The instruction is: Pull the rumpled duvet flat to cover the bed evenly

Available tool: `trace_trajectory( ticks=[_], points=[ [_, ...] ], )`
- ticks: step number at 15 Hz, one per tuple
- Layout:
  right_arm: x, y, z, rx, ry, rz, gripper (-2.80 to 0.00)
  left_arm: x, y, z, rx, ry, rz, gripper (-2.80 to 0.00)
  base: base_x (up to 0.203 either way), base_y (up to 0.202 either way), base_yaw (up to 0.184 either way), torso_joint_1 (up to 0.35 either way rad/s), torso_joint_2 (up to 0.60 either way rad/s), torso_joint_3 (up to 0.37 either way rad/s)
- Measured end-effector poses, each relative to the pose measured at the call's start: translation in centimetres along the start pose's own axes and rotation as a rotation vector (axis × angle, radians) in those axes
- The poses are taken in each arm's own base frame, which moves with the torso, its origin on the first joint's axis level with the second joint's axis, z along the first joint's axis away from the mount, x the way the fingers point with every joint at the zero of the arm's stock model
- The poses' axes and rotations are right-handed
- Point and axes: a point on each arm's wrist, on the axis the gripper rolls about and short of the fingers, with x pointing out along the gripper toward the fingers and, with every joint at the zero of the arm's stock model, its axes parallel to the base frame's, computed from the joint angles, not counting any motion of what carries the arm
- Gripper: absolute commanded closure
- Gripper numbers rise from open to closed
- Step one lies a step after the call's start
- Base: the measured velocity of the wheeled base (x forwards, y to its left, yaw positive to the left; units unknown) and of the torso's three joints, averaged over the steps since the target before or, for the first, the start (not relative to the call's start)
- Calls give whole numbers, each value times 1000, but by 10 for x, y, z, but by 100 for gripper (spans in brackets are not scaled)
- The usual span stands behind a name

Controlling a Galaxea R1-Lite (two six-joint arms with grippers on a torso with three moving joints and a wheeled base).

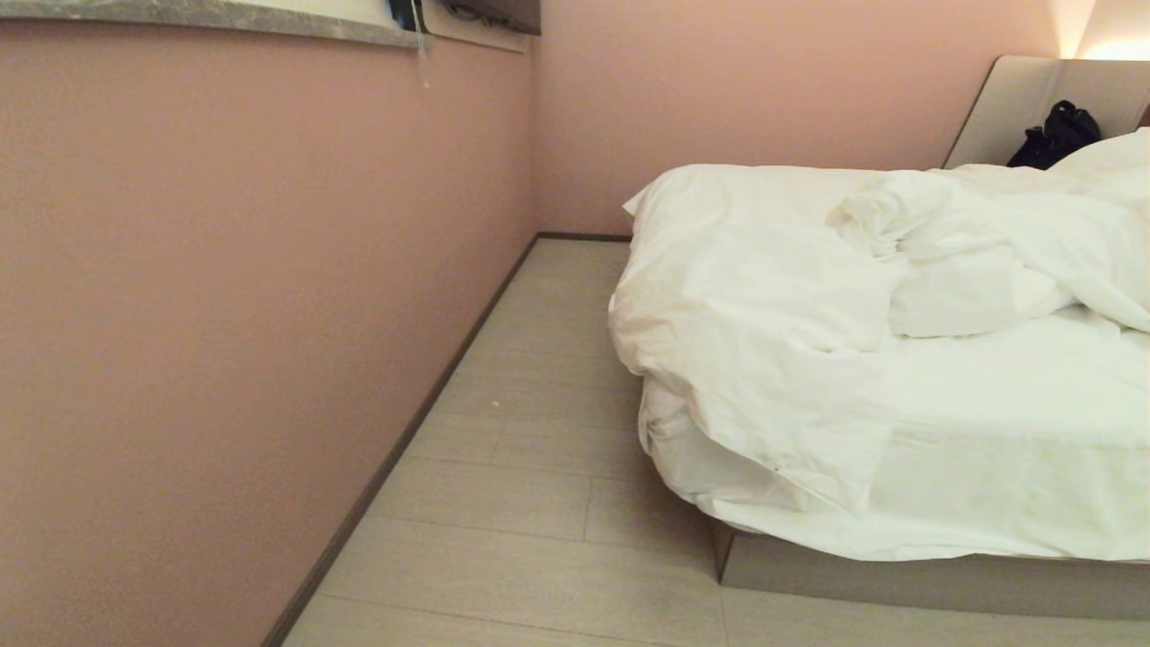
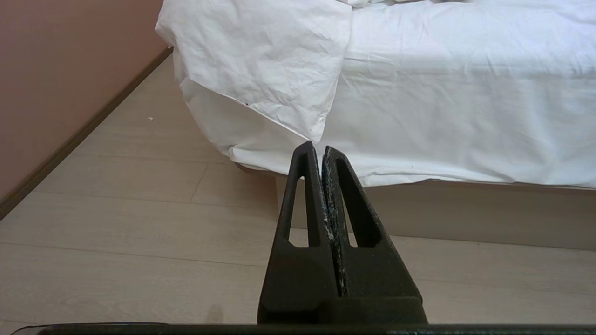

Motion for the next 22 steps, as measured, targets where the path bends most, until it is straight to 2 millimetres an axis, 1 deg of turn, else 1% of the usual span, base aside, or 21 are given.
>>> trace_trajectory(
  ticks=[22],
  points=[
    [0,0,0,-1,0,0,0,0,0,0,0,0,1,0,0,0,0,0,0,0]
  ],
)
